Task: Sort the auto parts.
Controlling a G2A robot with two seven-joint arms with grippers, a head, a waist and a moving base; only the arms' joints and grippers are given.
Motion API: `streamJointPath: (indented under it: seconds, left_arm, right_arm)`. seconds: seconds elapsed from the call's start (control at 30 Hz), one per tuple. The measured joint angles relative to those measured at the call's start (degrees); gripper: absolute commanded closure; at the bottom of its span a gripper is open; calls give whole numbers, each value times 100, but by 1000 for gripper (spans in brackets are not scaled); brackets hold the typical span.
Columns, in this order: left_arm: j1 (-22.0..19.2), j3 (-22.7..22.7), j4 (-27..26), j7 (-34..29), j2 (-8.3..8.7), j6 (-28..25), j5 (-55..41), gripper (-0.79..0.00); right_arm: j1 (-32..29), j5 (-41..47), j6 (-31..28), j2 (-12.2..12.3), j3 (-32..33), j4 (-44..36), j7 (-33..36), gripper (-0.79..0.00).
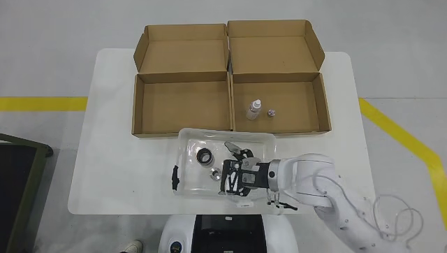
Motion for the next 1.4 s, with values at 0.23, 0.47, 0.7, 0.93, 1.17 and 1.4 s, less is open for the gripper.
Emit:
streamJointPath:
  seconds: [0.23, 0.47, 0.7, 0.93, 1.17, 1.4]
  left_arm:
    - [0, 0, 0, 0, 0, 0, 0, -785]
    - [0, 0, 0, 0, 0, 0, 0, -785]
    - [0, 0, 0, 0, 0, 0, 0, -785]
    - [0, 0, 0, 0, 0, 0, 0, -785]
    - [0, 0, 0, 0, 0, 0, 0, -785]
    - [0, 0, 0, 0, 0, 0, 0, -785]
  right_arm:
    - [103, -173, 51, -50, -239, 329, -93, -785]
    - [288, -299, -68, -115, -530, 703, -107, -677]
    - [434, -367, -138, -175, -745, 1002, -170, -517]
    - [536, -514, -109, -234, -910, 1284, -346, -468]
    - [647, -639, -5, -301, -1041, 1499, -497, -376]
    - [762, -786, 52, -366, -1160, 1605, -641, -345]
